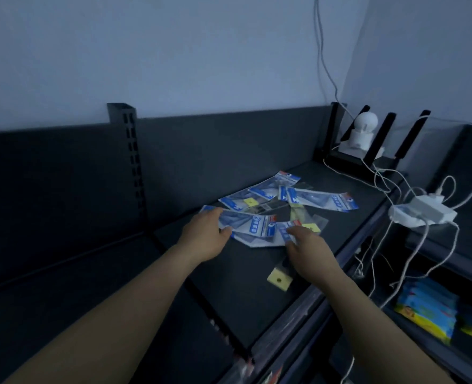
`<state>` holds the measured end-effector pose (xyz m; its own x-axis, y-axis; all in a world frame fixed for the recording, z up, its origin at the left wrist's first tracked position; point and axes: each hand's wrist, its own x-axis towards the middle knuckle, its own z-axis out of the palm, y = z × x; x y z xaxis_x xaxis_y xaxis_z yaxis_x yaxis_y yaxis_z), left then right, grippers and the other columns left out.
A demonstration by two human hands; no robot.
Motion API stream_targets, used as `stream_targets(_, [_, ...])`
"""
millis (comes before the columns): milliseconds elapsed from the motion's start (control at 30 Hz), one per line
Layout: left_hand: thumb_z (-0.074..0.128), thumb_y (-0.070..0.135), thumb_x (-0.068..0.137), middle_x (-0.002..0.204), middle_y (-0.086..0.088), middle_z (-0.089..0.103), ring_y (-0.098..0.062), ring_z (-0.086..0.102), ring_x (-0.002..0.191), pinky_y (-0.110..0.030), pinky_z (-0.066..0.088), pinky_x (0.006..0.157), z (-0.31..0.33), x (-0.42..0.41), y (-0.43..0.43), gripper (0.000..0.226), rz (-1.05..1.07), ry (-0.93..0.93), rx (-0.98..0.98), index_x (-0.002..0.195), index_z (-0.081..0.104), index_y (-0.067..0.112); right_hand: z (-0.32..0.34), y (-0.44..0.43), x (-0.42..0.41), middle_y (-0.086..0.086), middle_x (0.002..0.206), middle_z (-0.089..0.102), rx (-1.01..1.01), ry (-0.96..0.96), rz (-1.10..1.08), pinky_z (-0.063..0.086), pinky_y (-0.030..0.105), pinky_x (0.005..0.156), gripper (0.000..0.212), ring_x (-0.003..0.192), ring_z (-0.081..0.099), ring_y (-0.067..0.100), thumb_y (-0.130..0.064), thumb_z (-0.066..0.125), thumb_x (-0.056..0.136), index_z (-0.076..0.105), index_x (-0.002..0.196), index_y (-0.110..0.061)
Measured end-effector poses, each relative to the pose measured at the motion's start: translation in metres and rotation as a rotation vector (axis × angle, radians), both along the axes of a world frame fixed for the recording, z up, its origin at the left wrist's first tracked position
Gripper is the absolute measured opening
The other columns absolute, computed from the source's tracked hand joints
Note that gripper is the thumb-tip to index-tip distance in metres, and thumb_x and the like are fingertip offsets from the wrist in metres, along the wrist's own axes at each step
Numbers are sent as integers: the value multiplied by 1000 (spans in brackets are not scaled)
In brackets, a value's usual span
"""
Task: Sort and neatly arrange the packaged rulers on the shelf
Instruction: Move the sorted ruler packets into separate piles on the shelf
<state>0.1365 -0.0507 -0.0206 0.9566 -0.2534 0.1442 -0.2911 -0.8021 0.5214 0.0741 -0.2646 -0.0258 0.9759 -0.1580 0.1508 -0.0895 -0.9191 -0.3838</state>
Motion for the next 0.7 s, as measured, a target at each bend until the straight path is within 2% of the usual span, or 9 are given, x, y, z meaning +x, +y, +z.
stream_targets(100, [51, 41, 94, 151, -4, 36, -23, 34, 136, -35, 32, 110, -3, 29, -19, 60, -17, 9, 151, 146, 34, 18, -7, -32, 38, 12, 136, 51, -24, 15, 30, 40, 32, 95, 36, 120, 51, 28, -19, 45, 97, 54, 129, -6])
stream_targets(233, [44, 64, 89, 160, 1, 18, -25, 18, 144, -38, 19, 116, -12, 58, -43, 77, 14, 136, 322, 152, 19, 28, -10, -80, 92, 17, 143, 43, -86, -4, 37, 33, 36, 106, 40, 132, 40, 30, -20, 42, 98, 48, 135, -7])
stream_targets(367, [33, 78, 82, 154, -1, 28, -29, 31, 133, -37, 32, 103, -7, 67, -55, 83, 111, 134, 553, 149, 28, 30, -5, -111, 132, 17, 135, 46, -143, 103, 10, 37, 43, 102, 38, 125, 43, 34, -20, 37, 97, 47, 130, -8])
stream_targets(467, [26, 82, 80, 147, -8, 36, -30, 40, 125, -35, 36, 96, -2, 62, -67, 88, 207, 103, 684, 145, 38, 24, -2, -117, 145, 16, 120, 56, -203, 110, 46, 44, 42, 91, 29, 110, 52, 36, -24, 37, 95, 60, 110, -13])
stream_targets(500, [24, 84, 79, 144, -10, 37, -30, 43, 122, -34, 37, 94, -1, 60, -71, 90, 234, 108, 708, 143, 40, 23, 0, -117, 147, 15, 117, 57, -222, 90, 49, 42, 40, 88, 28, 108, 52, 35, -27, 39, 95, 63, 105, -17])
stream_targets(600, [27, 90, 71, 144, -10, 35, -26, 46, 123, -31, 38, 87, 6, 59, -77, 101, 237, 224, 582, 144, 40, 21, 4, -125, 156, 10, 133, 49, -187, 94, 30, 35, 41, 97, 30, 121, 42, 34, -37, 46, 93, 59, 115, -22])
stream_targets(633, [34, 93, 65, 147, -8, 32, -23, 46, 124, -30, 38, 87, 9, 62, -74, 106, 213, 295, 508, 145, 38, 23, 4, -129, 160, 9, 137, 47, -171, 114, 34, 34, 42, 101, 34, 124, 40, 32, -40, 48, 91, 56, 117, -21])
stream_targets(700, [56, 89, 56, 144, -3, 37, -18, 49, 119, -27, 42, 85, 15, 64, -68, 109, 144, 377, 467, 141, 40, 24, 4, -136, 166, 11, 130, 53, -100, 150, 41, 41, 41, 98, 37, 115, 49, 30, -42, 55, 85, 56, 114, -19])
